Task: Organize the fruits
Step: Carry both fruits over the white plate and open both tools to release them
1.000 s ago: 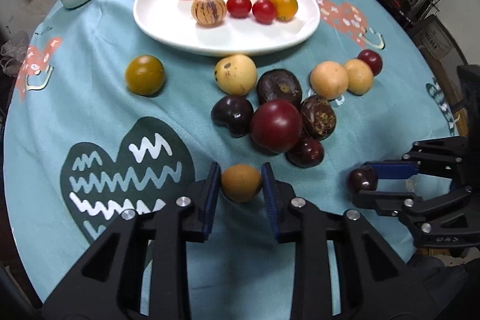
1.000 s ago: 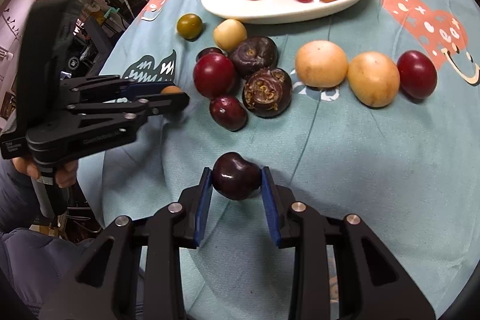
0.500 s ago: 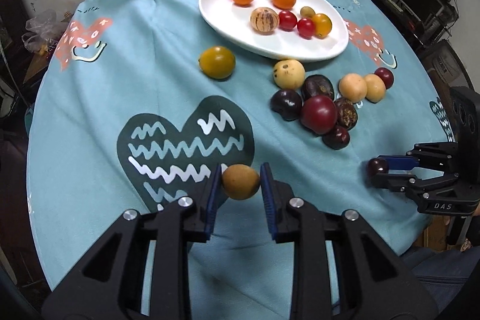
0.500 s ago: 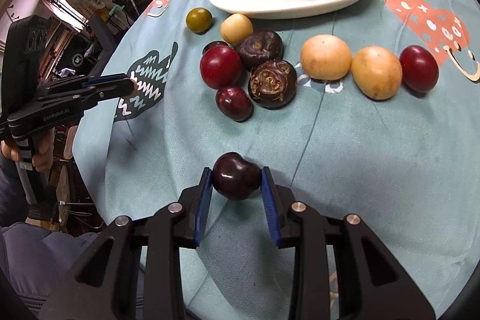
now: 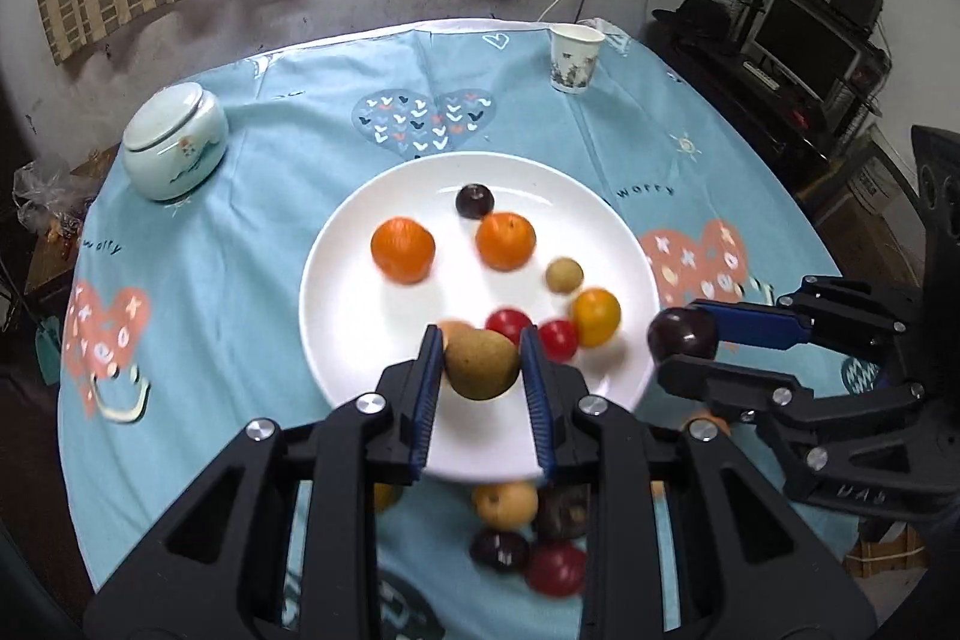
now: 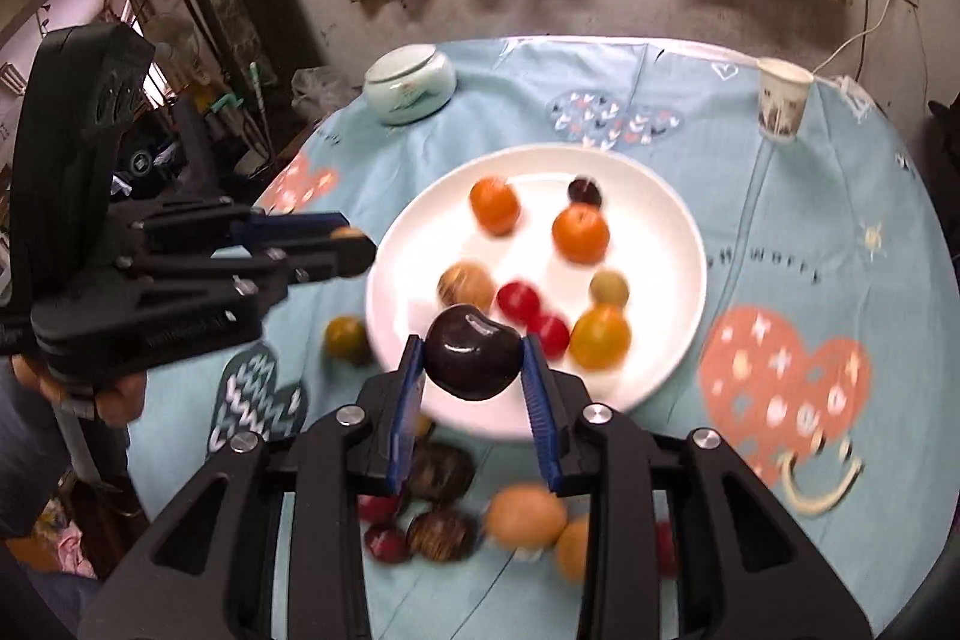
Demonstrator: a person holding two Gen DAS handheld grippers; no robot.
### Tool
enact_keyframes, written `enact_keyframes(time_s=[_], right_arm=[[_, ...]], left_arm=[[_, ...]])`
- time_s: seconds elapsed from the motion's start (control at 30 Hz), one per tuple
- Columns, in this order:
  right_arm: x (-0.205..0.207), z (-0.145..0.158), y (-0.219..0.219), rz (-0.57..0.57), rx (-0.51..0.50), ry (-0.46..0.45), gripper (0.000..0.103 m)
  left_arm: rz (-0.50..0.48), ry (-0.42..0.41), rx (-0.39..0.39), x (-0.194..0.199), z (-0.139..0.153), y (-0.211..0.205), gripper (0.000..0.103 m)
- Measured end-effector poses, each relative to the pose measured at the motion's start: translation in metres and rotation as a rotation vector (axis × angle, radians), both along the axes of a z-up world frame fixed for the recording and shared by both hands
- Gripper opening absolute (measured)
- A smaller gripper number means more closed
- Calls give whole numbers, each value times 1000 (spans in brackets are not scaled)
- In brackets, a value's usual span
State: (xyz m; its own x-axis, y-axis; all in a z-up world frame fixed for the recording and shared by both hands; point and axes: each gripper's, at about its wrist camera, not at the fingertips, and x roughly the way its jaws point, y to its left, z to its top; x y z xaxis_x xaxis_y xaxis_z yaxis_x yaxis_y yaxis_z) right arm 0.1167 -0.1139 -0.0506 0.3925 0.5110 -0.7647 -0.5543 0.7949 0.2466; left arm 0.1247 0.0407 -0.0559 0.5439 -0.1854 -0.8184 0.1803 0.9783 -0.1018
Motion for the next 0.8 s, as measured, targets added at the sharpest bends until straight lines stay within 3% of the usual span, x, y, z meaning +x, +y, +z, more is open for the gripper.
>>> enact_keyframes(time_s=[0.27, 0.33, 0.4, 0.47, 0.53, 0.57, 0.6, 0.8], right_arm=[[71, -37, 25, -5, -73, 52, 35], [81, -47, 31, -8, -134, 60, 35], [89, -55, 37, -1, -180, 61, 35], [94, -58, 36, 2, -186, 57, 35], [97, -59, 33, -4, -186, 60, 41], [96, -60, 32, -8, -182, 66, 59], [97, -60, 31, -22, -175, 62, 70], [87, -41, 18, -39, -108, 37, 70]], left_arm=[[55, 117, 31, 62, -48, 3, 27], [56, 137, 45, 72, -58, 4, 32], [59, 136, 51, 77, -60, 7, 44], [56, 127, 47, 78, -59, 8, 45], [59, 128, 47, 79, -58, 10, 46], [62, 127, 47, 78, -58, 11, 47], [66, 128, 48, 77, -57, 11, 47], [70, 99, 47, 57, -40, 14, 47]])
